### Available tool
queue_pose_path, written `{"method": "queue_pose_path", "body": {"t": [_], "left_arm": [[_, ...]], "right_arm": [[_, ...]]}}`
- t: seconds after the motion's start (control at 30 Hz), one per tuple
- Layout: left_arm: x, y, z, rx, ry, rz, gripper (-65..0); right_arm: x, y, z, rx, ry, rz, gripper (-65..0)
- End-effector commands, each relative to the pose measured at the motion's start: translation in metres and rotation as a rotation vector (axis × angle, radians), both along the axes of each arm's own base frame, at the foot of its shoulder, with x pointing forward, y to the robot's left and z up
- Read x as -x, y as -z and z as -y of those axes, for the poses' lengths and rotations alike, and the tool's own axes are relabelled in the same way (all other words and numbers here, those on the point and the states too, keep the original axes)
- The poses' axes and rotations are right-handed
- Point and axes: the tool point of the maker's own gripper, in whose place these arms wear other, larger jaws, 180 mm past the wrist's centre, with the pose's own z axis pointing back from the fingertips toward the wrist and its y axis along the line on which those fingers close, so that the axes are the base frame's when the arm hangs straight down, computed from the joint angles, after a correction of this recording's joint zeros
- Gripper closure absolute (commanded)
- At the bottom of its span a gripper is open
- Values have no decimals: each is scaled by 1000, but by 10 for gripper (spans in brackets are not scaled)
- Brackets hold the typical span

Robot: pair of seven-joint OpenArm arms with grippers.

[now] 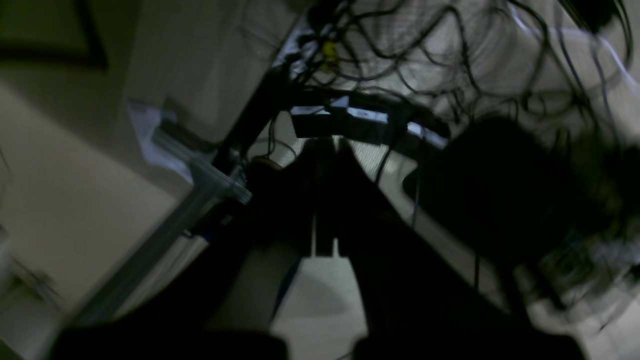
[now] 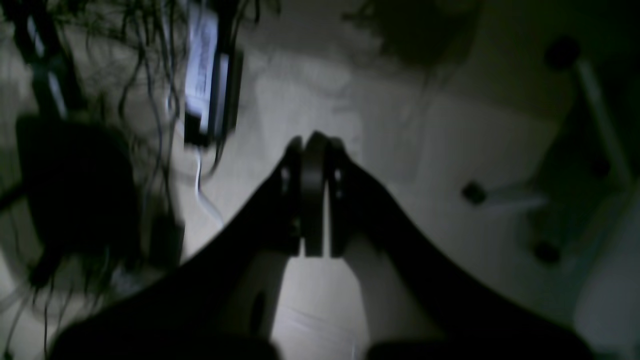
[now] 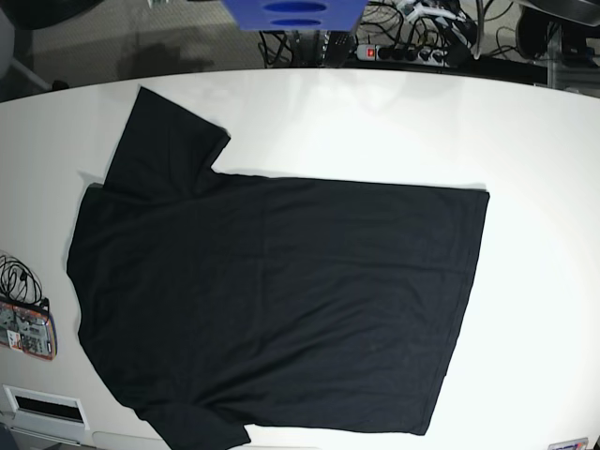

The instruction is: Fold the T-shirt properly

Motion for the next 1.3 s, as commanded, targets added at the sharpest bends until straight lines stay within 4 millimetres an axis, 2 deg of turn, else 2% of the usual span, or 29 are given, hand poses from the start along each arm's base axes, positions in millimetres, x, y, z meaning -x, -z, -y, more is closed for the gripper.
{"method": "queue_pose_path", "body": {"t": [0.0, 0.1, 0.2, 0.23, 0.33, 0.43, 0.5, 0.57, 0.67, 0.83, 1.0, 1.1, 1.17, 1.27], "left_arm": [[-11, -4, -10, -6, -59, 56, 0], [-40, -7, -11, -56, -180, 180, 0], [-65, -25, -28, -225, -83, 330, 0], [-68, -31, -28, -270, -41, 372, 0], [-57, -27, -13, -255, 59, 331, 0], [-36, -24, -18, -329, 73, 236, 0], [-40, -28, -15, -348, 75, 245, 0], [-53, -39, -13, -350, 110, 299, 0], [-66, -51, 0, -354, 190, 353, 0], [-74, -55, 13, -347, 291, 385, 0], [-63, -56, 8, -365, 340, 371, 0], [-55, -54, 21, -331, 345, 366, 0], [-34, -57, 40, -234, 396, 378, 0], [-11, -75, 67, -46, 464, 453, 0]], "right_arm": [[15, -4, 3, 4, -1, -28, 0], [15, -4, 3, 4, -2, -25, 0], [16, -4, 2, 2, -1, -27, 0], [16, -4, 2, 2, -1, -27, 0], [16, -4, 2, 0, -2, -27, 0], [17, -4, -2, -7, -8, -30, 0], [19, -3, -13, -31, -25, -36, 0], [22, -3, -20, -48, -36, -43, 0], [25, -2, -29, -66, -49, -50, 0], [26, -2, -34, -77, -56, -54, 0], [26, -2, -33, -76, -57, -54, 0], [26, -2, -33, -78, -58, -55, 0], [26, -2, -33, -78, -58, -55, 0], [26, -2, -33, -77, -59, -55, 0]]}}
